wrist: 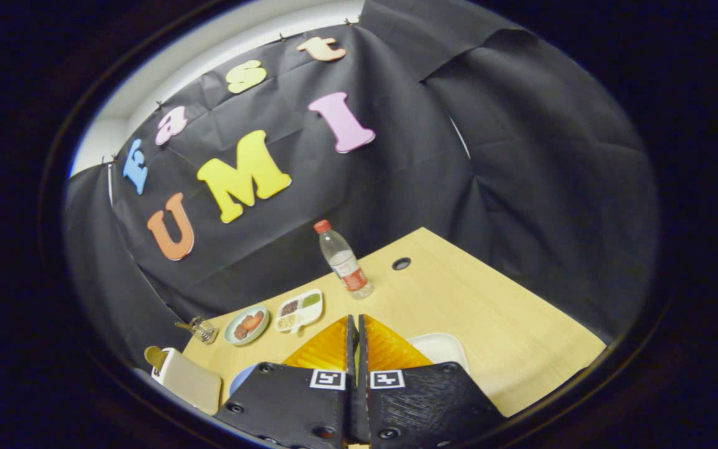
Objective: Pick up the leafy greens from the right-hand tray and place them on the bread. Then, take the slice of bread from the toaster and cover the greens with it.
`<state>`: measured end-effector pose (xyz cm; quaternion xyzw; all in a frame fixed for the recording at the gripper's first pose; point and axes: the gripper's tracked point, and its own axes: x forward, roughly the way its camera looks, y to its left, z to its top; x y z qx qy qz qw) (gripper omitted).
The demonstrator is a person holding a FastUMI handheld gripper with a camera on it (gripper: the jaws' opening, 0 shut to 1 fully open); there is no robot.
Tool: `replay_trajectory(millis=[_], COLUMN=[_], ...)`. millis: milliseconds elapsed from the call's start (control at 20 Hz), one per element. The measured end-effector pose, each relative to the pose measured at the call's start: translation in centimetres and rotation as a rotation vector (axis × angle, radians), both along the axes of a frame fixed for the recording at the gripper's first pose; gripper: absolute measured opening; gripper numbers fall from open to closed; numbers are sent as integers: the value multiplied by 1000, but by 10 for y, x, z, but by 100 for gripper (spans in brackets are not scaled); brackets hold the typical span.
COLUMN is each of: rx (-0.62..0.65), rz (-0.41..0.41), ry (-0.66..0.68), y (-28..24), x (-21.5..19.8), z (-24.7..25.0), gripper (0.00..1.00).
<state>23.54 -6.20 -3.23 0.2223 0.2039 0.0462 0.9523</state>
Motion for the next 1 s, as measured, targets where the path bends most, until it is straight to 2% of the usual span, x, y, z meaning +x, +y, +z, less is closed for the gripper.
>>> replay_trajectory(millis=[250,450,800,1000], rx=[-27,-26,5,93], rz=[97,180,277,285], ry=[-66,-83,-56,-3], y=[90,175,296,323], x=[-20,-27,-35,-34], z=[39,39,-9,-42], gripper=[0,0,0,0])
